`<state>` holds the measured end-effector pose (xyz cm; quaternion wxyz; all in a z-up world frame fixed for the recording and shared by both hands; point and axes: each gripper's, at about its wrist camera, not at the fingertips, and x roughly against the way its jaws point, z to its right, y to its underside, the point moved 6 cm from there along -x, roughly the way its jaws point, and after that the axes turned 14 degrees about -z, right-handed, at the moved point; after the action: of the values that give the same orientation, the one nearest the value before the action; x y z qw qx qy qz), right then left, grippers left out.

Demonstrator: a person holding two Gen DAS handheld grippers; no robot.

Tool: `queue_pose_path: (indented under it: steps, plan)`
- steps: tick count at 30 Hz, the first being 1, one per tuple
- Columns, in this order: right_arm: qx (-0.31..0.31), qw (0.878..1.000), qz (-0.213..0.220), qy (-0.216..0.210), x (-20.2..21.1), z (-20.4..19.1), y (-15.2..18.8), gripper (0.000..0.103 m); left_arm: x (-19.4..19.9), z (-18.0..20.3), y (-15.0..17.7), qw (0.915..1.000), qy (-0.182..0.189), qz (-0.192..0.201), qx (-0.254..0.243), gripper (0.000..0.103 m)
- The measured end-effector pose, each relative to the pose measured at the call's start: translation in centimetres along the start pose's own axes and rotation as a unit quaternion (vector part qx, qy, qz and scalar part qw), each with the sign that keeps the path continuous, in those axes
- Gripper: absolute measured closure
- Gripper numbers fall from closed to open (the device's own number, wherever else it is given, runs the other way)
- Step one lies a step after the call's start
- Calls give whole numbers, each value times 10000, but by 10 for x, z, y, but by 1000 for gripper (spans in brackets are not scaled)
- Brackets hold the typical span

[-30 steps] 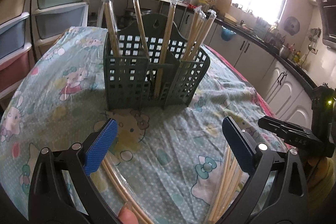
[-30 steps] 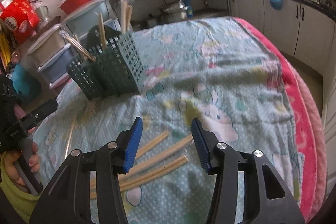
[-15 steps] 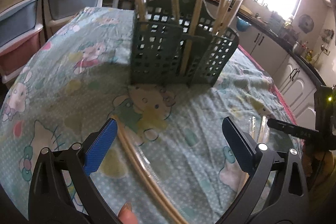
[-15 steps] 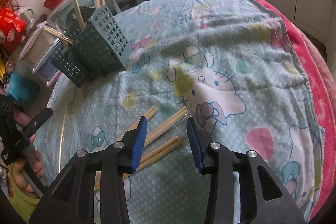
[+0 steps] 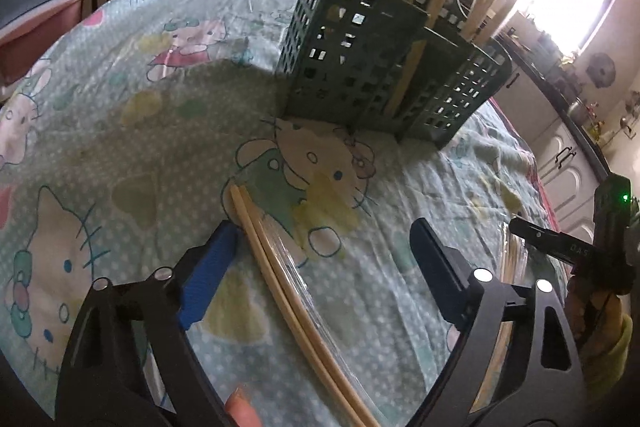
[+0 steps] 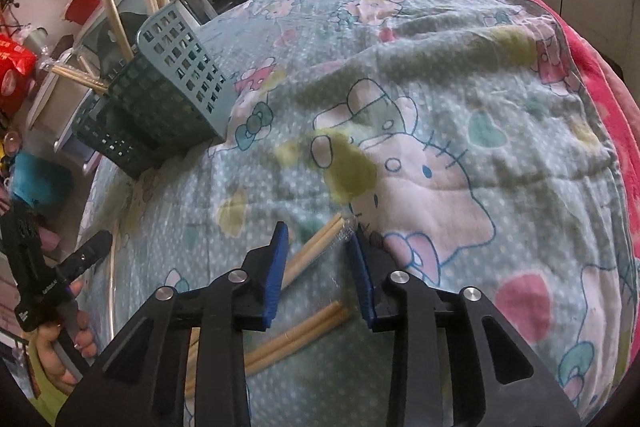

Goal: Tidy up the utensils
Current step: 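Lower the left tool and grasp a chopstick while the right tool grasps another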

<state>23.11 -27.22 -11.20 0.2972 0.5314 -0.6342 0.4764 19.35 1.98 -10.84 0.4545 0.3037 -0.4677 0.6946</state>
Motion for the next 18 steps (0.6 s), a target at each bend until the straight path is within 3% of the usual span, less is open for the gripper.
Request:
queue_pose_path:
  steps: [2,8,16,18]
  plan:
    - [27,10000,-6,20,-2,-2,-5,82,-2,-2,-3,10000,-59,-8,34,33]
    - [172,9998,-27,72,-9,-14,-16,85,-6,-9,-11,9997,-233,10,101,50]
    - [386,9992,-82,-56,-19,-38,-30,89,-7,-25,-20,9987,-423,63,279,89]
    - [430,9990,-67,-102,-19,-44,-34,89,-7,-28,-21,9988,-347,48,332,92]
